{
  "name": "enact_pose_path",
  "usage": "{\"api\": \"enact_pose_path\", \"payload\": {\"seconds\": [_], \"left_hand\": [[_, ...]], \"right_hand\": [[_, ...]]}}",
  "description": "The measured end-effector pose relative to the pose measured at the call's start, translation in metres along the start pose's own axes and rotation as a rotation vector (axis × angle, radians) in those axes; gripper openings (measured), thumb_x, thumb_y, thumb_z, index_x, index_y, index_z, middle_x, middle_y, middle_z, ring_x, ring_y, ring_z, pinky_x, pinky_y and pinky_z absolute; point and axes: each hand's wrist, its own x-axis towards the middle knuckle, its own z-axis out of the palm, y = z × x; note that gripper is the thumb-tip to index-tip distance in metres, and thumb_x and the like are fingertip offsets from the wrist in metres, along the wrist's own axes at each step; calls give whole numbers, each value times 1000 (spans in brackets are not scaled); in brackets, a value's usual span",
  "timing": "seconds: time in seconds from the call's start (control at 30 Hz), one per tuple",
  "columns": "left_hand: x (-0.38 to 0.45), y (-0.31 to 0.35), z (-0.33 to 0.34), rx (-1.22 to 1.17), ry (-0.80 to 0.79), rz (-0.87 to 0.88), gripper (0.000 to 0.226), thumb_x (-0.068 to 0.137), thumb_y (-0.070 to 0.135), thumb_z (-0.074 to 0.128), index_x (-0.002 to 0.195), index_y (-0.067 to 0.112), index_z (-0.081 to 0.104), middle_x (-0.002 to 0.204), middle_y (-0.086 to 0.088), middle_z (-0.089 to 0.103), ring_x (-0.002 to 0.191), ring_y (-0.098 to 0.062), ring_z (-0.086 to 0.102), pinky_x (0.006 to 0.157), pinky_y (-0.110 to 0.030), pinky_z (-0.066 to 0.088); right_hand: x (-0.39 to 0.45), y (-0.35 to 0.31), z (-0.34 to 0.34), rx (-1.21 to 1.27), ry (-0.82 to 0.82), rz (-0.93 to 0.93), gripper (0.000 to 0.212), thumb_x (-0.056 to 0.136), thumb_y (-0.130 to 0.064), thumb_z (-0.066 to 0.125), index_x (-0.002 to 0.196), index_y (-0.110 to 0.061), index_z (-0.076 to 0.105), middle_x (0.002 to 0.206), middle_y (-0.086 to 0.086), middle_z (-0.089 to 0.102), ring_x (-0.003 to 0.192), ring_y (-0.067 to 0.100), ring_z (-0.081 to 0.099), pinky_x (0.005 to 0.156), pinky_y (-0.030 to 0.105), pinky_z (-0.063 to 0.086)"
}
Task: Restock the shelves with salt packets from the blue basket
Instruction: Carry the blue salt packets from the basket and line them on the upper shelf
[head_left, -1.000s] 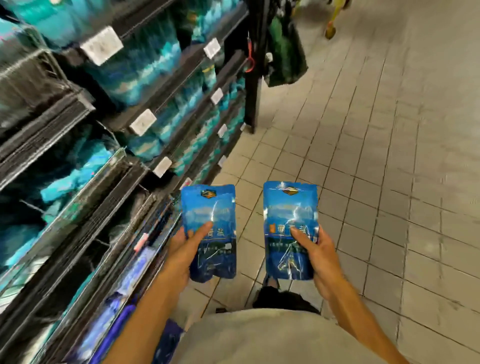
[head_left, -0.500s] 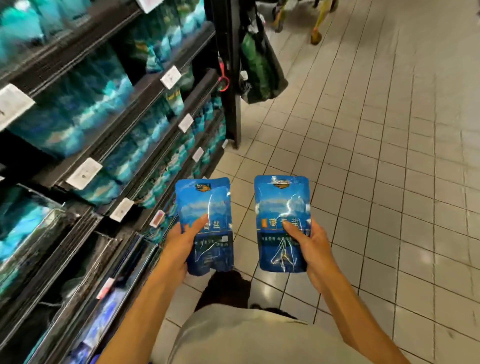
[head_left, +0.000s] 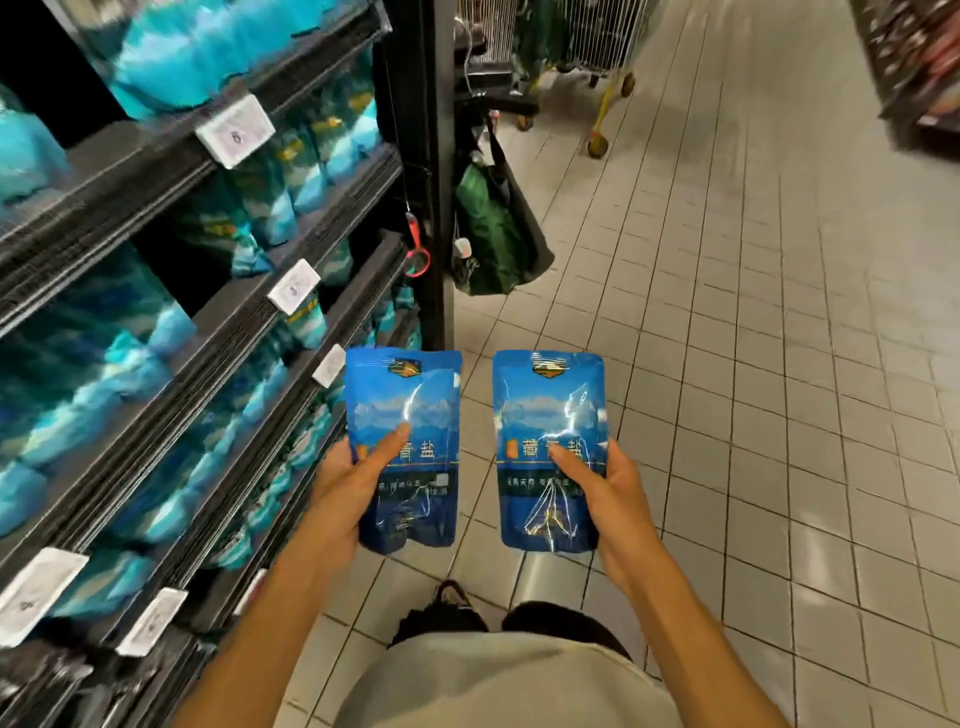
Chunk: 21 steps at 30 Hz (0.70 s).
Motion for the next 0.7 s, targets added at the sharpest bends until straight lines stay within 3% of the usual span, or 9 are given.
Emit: {"api": "enact_pose_path", "payload": {"seconds": [0.1,0.3,0.47,0.57,0.7], "left_hand": [[26,35,11,7,-3,50,51,74,39,82,117,15,69,109,-9,78,99,-30,75,88,-51,59],[68,100,25,-42,62,200,54,66,46,87,110,18,72,103,-6,79,91,-24,77,62,-31,61],[100,155,38,-51,136,344,40,69,49,86,105,34,77,113,0,78,102,-19,75,79,-32,62],[115,191,47,-45,274,428,50,66,53,86,110,32,76,116,2,76,109,-22,72,95,-45,56],[123,241,53,-82,436,526,54,65,58,82,112,32,74,115,1,77,103,-20,74,85,-39,57]], "right_hand": [[35,-28,16,10,-21,-25,31,87,-28,78,116,-29,66,106,1,78,91,22,77,67,35,62],[103,-88,54,25,-153,-108,35,83,-27,79,115,-29,68,107,1,78,95,22,76,68,34,62],[172,-148,98,37,-338,-200,31,82,-24,78,111,-33,71,112,1,77,102,22,75,77,36,63],[214,-190,129,54,-478,-276,34,83,-21,76,117,-25,70,116,5,76,105,25,73,82,37,61],[259,-246,175,88,-691,-340,37,86,-16,73,123,-15,65,119,9,74,107,26,72,83,35,60]]}}
